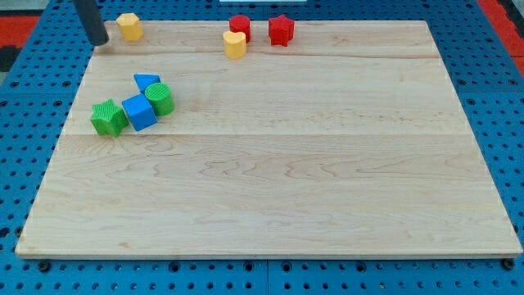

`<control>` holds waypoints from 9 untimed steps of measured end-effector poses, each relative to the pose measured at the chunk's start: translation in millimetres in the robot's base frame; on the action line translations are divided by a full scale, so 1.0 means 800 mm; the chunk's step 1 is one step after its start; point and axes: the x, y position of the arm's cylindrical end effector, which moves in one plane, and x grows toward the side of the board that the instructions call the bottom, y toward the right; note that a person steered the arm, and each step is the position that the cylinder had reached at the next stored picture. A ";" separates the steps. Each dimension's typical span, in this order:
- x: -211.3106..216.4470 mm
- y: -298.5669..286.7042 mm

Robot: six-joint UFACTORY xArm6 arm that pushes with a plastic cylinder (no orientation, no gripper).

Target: Push the yellow blocks towards the bottom left of the red circle

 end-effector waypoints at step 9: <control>0.008 0.195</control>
